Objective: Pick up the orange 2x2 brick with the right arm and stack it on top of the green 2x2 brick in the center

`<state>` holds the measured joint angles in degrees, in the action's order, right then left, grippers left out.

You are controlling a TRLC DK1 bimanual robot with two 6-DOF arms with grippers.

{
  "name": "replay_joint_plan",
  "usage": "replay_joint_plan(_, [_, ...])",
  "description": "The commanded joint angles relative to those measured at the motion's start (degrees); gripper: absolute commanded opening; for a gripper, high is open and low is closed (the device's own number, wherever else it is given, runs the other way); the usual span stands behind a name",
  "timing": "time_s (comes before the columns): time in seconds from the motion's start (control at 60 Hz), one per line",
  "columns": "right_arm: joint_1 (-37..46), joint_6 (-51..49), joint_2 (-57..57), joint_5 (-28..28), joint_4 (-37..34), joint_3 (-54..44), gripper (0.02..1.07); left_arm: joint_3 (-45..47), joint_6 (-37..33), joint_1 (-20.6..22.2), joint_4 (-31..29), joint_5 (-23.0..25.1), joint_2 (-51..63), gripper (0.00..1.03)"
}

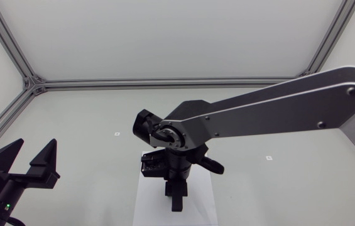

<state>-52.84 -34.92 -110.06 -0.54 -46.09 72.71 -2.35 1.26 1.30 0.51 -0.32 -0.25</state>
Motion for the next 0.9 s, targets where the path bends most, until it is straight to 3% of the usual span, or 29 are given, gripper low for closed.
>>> replay_joint_plan(0.0, [-0.42, 0.46, -1.65, 0.54, 0.12, 0.42, 0.2, 2.35, -0.73, -0.16, -0.87, 0.23, -0.45, 0.99])
replay_joint_plan(0.883, [0.9, -1.82, -1.21, 1.06, 0.73, -0.99, 0.2, 2.35, -0.73, -0.16, -0.87, 0.32, -0.45, 0.99])
